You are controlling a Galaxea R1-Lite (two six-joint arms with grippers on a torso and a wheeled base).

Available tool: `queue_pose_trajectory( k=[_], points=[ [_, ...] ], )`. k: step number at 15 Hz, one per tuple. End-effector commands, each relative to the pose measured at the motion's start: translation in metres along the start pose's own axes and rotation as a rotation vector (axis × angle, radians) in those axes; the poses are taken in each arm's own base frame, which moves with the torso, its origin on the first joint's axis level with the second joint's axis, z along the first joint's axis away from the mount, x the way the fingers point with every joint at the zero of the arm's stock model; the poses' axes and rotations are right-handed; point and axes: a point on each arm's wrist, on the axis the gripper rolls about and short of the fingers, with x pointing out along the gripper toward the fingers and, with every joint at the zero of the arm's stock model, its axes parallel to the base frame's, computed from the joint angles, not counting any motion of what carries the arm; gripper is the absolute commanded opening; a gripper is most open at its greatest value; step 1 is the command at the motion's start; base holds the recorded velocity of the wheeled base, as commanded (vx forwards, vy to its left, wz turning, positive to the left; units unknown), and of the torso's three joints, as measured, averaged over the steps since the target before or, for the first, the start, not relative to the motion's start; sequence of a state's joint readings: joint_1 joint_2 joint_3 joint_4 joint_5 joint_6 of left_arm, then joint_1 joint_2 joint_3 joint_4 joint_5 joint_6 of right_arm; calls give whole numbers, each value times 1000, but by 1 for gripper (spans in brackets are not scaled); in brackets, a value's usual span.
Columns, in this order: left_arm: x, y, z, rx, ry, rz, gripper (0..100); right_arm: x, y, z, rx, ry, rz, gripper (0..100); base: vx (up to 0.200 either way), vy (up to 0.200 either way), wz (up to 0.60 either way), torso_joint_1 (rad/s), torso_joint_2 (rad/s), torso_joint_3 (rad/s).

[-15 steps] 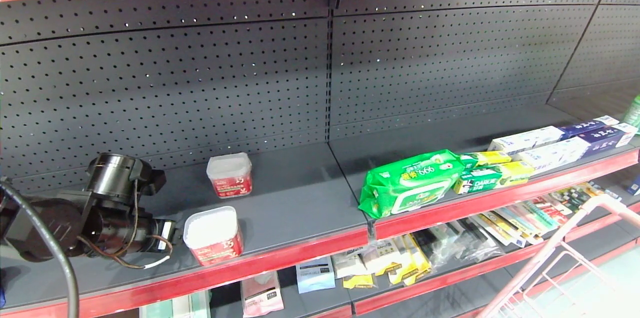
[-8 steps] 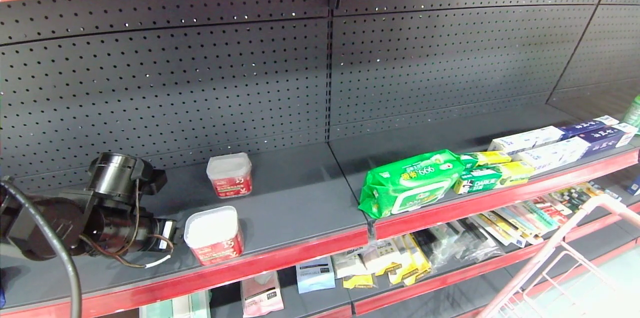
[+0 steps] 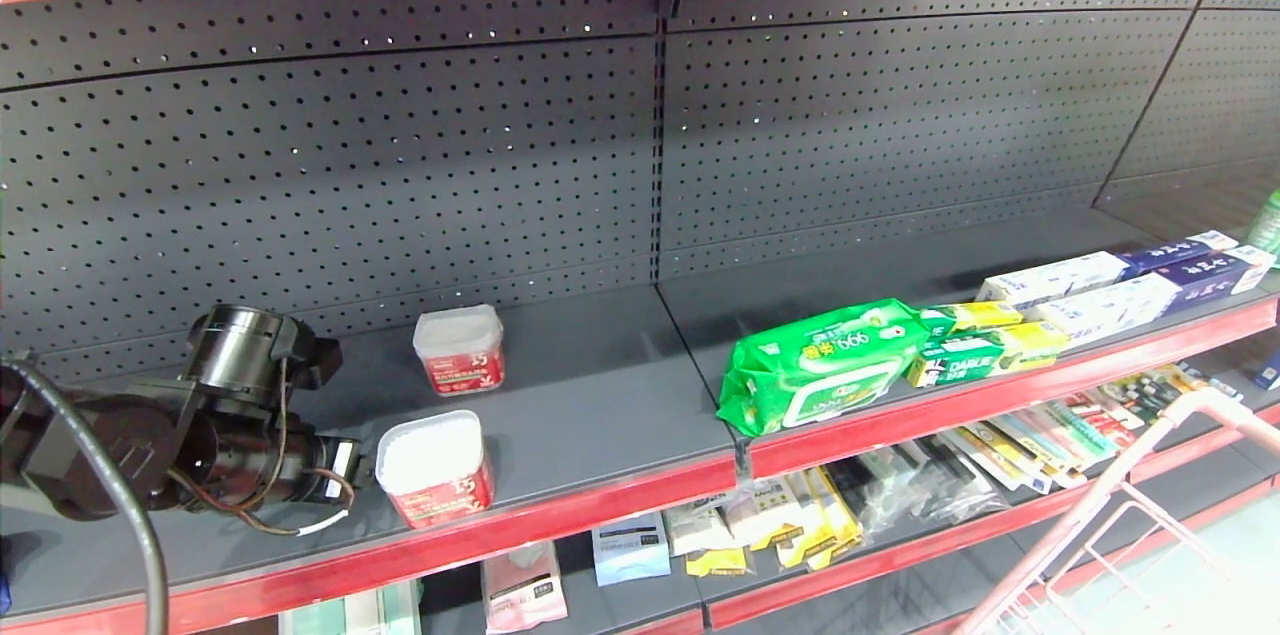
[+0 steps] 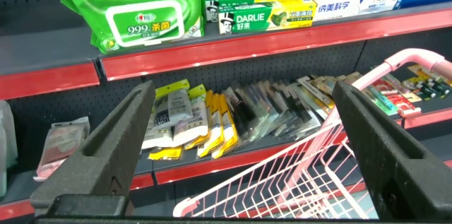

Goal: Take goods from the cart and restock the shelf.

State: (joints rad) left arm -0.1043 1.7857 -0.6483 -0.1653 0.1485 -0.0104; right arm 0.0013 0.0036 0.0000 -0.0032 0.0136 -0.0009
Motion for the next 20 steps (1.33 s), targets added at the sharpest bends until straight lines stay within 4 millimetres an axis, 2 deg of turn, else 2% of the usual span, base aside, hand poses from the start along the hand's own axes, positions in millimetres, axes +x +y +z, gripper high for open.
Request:
queue_pose_trajectory(
  k=[1, 8, 10, 13, 15, 16, 17, 18, 20],
  points=[
    [0, 0, 1, -1, -3, 0, 100, 0, 0, 0, 1, 1, 0, 100, 0, 0, 0, 0, 0, 0],
    [-2, 1, 1, -2, -10, 4, 100, 0, 0, 0, -1, 0, 0, 100, 0, 0, 0, 0, 0, 0],
    [-25, 15, -1, -43, -73, 40, 100, 0, 0, 0, -1, 0, 0, 100, 0, 0, 0, 0, 0, 0],
    [-79, 34, -19, -89, -213, 77, 100, 0, 0, 0, 1, 0, 0, 100, 0, 0, 0, 0, 0, 0],
    [-136, 38, -53, -104, -308, 55, 100, 0, 0, 0, -1, 0, 0, 100, 0, 0, 0, 0, 0, 0],
    [-159, 38, -72, -107, -347, 42, 100, 0, 0, 0, 1, 0, 0, 100, 0, 0, 0, 0, 0, 0],
    [-168, 38, -82, -106, -370, 36, 100, 0, 0, 0, -1, 1, 0, 100, 0, 0, 0, 0, 0, 0],
    [-181, 35, -112, -79, -436, 20, 100, 0, 0, 0, -1, 0, 0, 100, 0, 0, 0, 0, 0, 0],
    [-188, 31, -148, -62, -540, -31, 100, 0, 0, 0, -1, 0, 0, 100, 0, 0, 0, 0, 0, 0]
  ],
)
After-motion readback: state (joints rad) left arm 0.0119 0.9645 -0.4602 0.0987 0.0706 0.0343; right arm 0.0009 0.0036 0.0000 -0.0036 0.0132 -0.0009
